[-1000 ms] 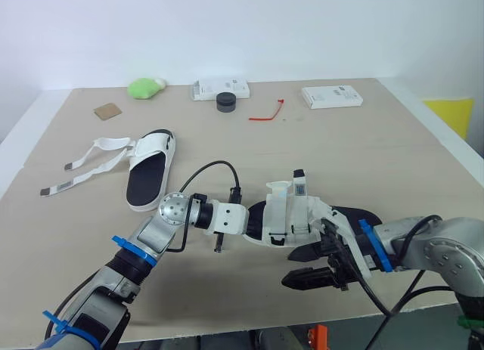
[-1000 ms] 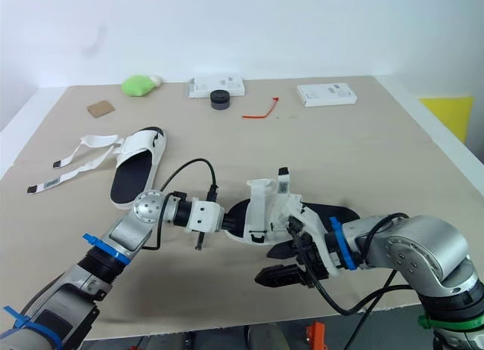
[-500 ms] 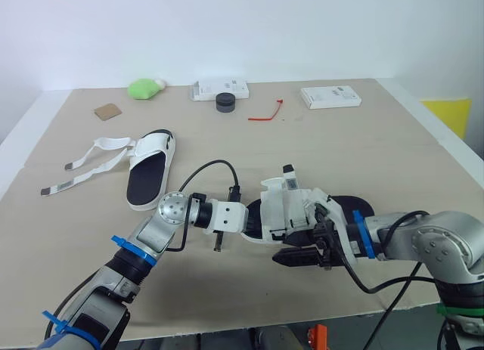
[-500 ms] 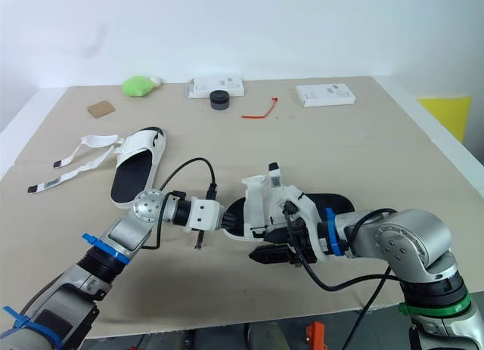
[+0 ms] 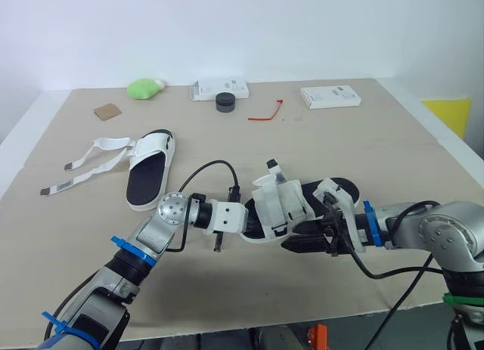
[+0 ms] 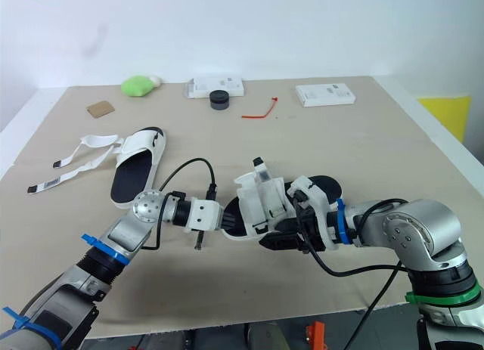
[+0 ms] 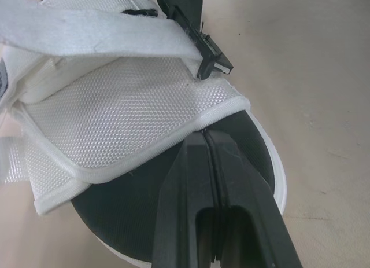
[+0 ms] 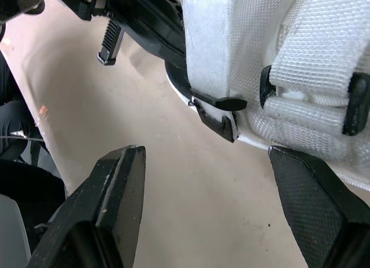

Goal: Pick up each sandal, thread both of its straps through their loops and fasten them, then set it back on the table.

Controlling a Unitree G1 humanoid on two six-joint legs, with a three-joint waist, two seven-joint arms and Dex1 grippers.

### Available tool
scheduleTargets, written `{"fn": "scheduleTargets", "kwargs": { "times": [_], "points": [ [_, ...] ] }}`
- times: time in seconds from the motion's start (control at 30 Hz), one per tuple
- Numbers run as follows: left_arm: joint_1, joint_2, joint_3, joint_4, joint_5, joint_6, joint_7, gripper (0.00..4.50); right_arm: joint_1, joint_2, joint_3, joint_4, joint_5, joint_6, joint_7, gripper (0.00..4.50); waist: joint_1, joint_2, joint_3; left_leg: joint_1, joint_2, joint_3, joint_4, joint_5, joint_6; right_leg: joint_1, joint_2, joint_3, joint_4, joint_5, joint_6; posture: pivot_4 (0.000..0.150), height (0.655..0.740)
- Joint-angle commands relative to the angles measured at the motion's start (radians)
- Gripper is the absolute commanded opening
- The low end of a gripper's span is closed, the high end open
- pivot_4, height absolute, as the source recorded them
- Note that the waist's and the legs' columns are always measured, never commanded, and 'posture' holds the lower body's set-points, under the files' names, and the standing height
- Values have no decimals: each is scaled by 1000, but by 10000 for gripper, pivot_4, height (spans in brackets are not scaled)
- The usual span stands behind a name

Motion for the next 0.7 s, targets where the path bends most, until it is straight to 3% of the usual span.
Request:
{"fn": "scheduleTargets", "kwargs": {
  "times": [0.03,0.27,0.4,0.7],
  "points": [
    [31,14,-46,35,36,28,-21,0,-16,47,-51,-17,25,9,-30,36830,0,0,0,0,0,0,0,0,0,0,0,0,0,0,0,1500,7400],
    [33,13,-46,35,36,31,-22,0,-11,101,-130,-73,131,73,-17,36830,-1,2,1,1,1,0,0,1,1,0,2,1,0,2,0,1500,7400],
    [32,11,-46,37,38,29,-21,0,-37,96,-153,7,102,71,-42,36830,0,1,1,0,1,0,0,1,1,0,2,1,0,2,0,1500,7400],
    [33,11,-45,40,40,27,-17,0,-32,104,-128,1,98,60,-51,36830,0,2,1,0,1,0,0,1,1,0,2,1,0,2,0,1500,7400]
  ]
}}
